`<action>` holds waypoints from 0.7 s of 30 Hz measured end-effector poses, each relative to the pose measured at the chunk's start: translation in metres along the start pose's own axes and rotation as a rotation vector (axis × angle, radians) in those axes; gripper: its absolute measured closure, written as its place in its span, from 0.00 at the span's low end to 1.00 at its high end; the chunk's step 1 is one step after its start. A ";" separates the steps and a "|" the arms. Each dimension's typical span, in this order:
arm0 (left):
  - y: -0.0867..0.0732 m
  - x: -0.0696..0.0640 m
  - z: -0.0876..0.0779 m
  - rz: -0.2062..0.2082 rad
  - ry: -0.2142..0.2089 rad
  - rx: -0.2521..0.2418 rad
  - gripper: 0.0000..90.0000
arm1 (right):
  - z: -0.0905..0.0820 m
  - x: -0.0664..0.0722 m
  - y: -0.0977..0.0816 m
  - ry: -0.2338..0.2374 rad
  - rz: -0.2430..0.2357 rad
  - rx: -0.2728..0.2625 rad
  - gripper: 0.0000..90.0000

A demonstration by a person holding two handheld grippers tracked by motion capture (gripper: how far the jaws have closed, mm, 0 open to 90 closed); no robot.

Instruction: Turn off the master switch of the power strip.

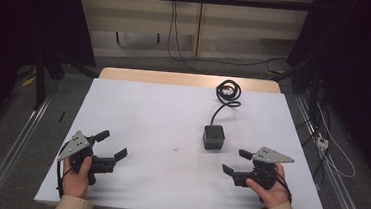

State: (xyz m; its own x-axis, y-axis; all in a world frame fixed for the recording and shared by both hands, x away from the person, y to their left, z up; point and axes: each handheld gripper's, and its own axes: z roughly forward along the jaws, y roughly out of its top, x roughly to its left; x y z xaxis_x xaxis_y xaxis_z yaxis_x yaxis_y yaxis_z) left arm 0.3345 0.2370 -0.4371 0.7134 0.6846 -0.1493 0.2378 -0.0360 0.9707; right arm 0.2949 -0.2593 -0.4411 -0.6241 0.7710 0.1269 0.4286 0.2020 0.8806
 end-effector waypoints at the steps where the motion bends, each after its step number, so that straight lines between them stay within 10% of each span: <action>1: 0.000 0.000 0.000 0.001 0.000 0.001 0.04 | -0.001 0.000 0.000 -0.001 -0.002 0.000 0.17; 21: 0.000 0.000 0.000 0.001 0.001 0.000 0.04 | -0.009 -0.005 -0.007 -0.018 0.003 0.002 0.15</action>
State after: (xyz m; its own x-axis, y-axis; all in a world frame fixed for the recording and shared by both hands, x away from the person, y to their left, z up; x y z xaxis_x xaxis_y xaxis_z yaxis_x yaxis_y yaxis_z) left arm 0.3345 0.2370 -0.4370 0.7129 0.6855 -0.1479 0.2368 -0.0368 0.9709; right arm 0.2888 -0.2704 -0.4438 -0.6106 0.7826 0.1211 0.4317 0.2007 0.8794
